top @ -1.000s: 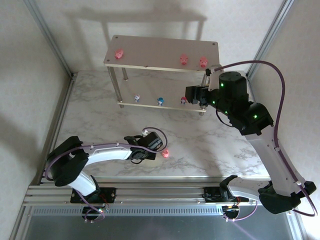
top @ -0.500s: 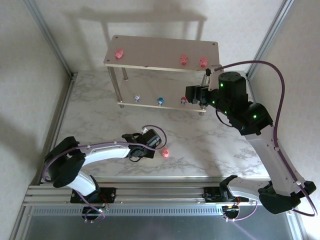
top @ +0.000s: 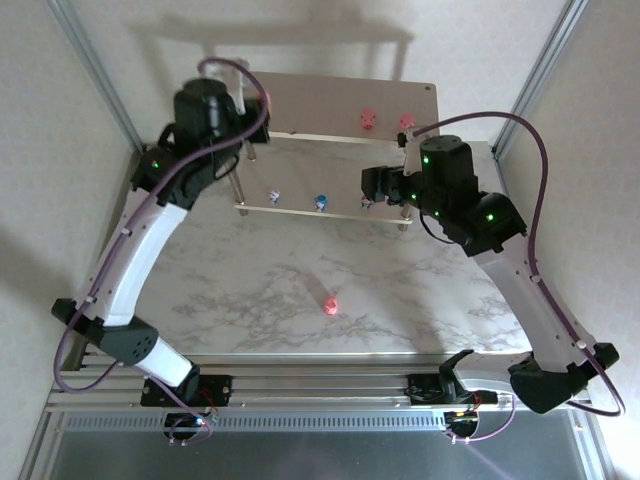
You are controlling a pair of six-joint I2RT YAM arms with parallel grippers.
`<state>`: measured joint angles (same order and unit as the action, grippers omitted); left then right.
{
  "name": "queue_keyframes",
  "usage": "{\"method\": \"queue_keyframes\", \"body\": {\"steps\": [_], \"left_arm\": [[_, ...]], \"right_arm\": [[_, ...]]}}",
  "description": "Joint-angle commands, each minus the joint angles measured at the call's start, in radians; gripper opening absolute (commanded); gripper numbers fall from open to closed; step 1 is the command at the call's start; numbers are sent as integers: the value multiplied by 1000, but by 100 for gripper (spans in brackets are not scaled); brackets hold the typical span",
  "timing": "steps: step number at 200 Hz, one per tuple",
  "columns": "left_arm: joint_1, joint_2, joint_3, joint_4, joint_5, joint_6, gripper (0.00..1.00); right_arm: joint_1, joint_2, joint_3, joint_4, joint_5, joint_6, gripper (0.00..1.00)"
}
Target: Place and organize the plastic toys onto the shelf
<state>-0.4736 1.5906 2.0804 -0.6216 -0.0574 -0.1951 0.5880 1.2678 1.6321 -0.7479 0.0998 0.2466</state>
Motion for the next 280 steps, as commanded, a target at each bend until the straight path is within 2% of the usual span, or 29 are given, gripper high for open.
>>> {"method": "queue_keyframes", "body": {"steps": [1,26,94,224,280], "left_arm": [[45,142,125,-128,66,92,8],[85,223,215,-132,109,90,9],[123,296,224,-109,188,66,9],[122,301,215,-143,201,43,9],[122,290,174,-136,172,44,10]], "right_arm": [[8,8,54,32,-20,-15,80],[8,30,70,33,-23,-17,80],[7,74,87,56,-42,-14,80],[7,94,80,76,-74,-5,80],[7,87,68,76,-77,-6,80]]}}
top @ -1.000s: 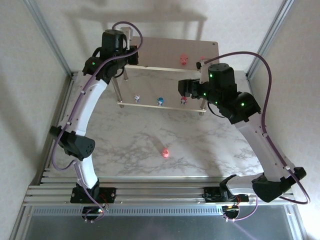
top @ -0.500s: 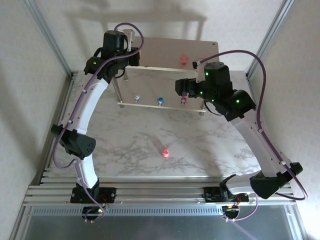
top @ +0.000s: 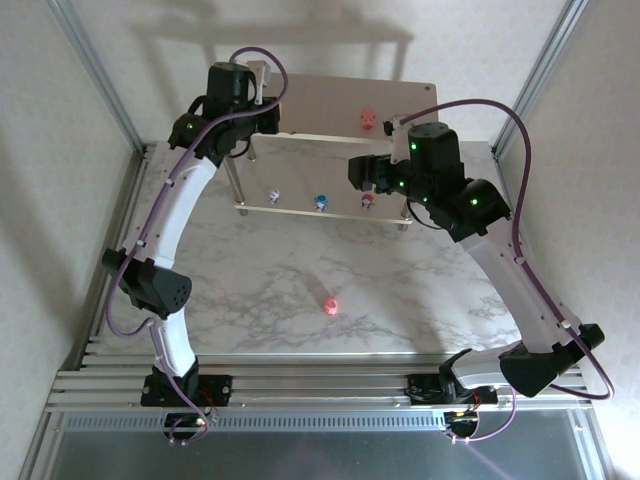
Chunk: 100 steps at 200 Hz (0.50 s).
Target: Place and organize the plastic toys onto the shelf
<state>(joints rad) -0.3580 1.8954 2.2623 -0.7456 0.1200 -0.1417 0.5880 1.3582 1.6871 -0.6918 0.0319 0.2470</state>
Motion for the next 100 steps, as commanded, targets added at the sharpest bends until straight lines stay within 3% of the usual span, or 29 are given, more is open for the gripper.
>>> {"method": "queue_keyframes", "body": {"steps": [1,68,100], "left_arm": [[7,-15,-8,-12,-6,-9,10],[10,12,-5,-24,-25,-9,12],[10,24,-5,-30,-29,-12,26]], "right_arm": [[7,-4,13,20,-9,-6,80],[7,-9,2,25,2,-11,80],[7,-4,0,28,1,-11,80]]}}
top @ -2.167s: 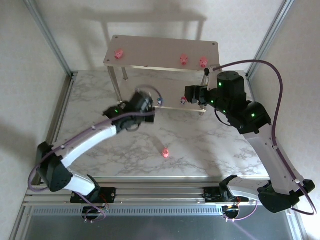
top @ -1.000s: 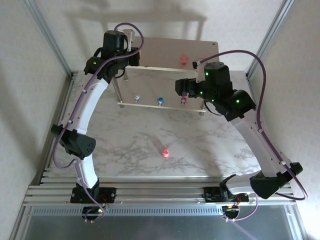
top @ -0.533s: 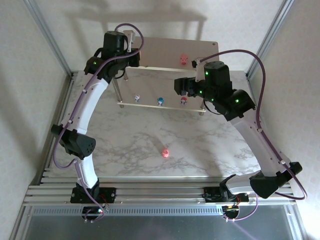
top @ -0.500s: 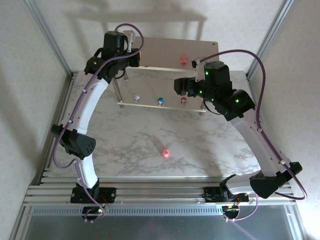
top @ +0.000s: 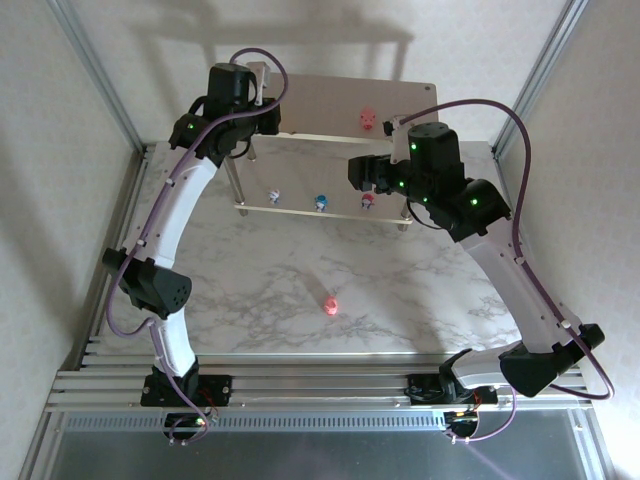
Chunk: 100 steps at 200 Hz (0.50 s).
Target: Place and organize the plastic toys onto the shelf
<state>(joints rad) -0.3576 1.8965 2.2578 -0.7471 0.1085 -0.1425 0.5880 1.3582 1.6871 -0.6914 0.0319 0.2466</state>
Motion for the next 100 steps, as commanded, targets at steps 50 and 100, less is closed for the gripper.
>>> {"method": "queue_keyframes", "body": {"steps": [50,100], "left_arm": [[9,26,0,-18,-24,-11,36],[9,26,-1,-14,-30,-14,39]], "right_arm": [[8,-8,-4,27,9,-14,80],[8,-5,-5,31,11,-14,81]]}}
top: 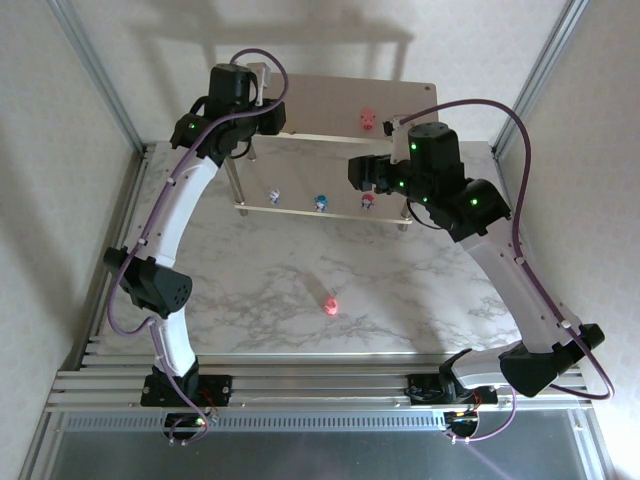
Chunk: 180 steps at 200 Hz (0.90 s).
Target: Place and organize the plastic toys onto the shelf
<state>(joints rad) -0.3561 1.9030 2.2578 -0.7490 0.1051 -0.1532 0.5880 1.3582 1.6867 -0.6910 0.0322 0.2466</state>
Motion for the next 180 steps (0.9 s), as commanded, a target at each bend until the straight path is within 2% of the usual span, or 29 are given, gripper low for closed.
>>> {"method": "queue_keyframes", "body": {"steps": [1,68,124,180], "left_arm": [[8,19,0,-12,-27,-3,39],[8,22,3,-3,-29,-5,42],[6,8,-1,17,-42,-15,48],[0,-58,-23,80,-70,-21,48]], "right_arm": [[8,-6,-5,31,11,-14,81],[7,-13,-13,36,17,-13,81],[7,-16,-17,39,18,-10,82],[7,-10,-13,20,10,-12,82]]}}
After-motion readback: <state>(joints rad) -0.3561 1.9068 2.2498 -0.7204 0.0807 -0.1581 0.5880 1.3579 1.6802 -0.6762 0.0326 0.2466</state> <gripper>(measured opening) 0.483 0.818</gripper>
